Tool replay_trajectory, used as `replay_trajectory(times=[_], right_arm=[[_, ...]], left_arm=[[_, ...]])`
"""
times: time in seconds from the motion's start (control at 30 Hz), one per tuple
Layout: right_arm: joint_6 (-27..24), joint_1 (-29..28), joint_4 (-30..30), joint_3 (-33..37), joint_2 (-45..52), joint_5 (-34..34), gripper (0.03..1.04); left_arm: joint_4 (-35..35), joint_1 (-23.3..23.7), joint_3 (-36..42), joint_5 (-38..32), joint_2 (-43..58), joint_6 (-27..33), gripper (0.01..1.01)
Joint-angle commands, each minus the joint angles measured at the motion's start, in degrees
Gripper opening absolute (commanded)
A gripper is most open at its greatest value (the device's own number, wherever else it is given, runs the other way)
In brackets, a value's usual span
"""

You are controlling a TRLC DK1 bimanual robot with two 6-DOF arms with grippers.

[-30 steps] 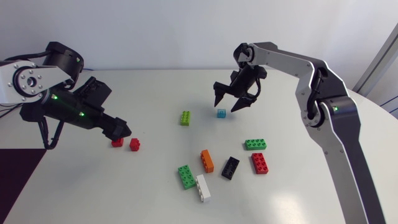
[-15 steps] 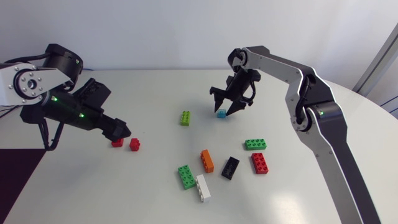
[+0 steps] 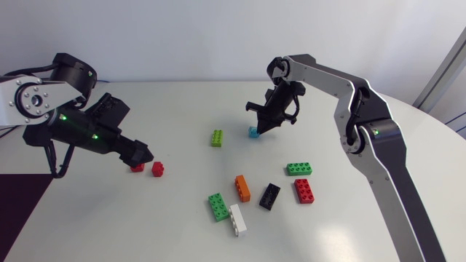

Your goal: Sort duplo bricks by size, large to the right and small to the left

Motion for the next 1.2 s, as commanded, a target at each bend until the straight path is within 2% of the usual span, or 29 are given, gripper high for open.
replay_trajectory(times=[0.0,0.2,0.37,0.6,0.93,1.07,1.17], right_arm=[[0.54,-0.02,-0.24,-1.72,1.5,-0.24,0.05],[0.1,0.24,0.81,-6.38,-0.96,-0.59,0.05],[-0.16,1.12,5.03,-15.88,-7.11,-1.21,0.05],[-0.78,4.02,10.22,-33.01,-20.03,-1.91,0.05],[-0.16,12.19,14.35,-52.61,-35.33,-2.79,0.05],[0.28,16.41,16.46,-55.34,-35.41,-2.61,0.05],[0.54,19.84,16.28,-52.53,-32.95,-2.35,0.05]], left_arm=[[0.25,0.52,-1.65,0.74,-0.95,1.26,0.931],[0.25,0.52,-1.74,0.82,-1.13,1.26,0.931],[0.25,0.52,-1.74,0.82,-1.48,1.26,0.931],[0.17,0.44,-2.09,0.82,-2.62,0.91,0.931],[-0.01,-0.35,-4.02,1.17,-6.31,0.47,0.931],[0.08,-0.35,-4.81,1.26,-7.19,0.47,0.931],[-0.01,-0.18,-5.52,1.26,-8.33,0.47,0.931]])
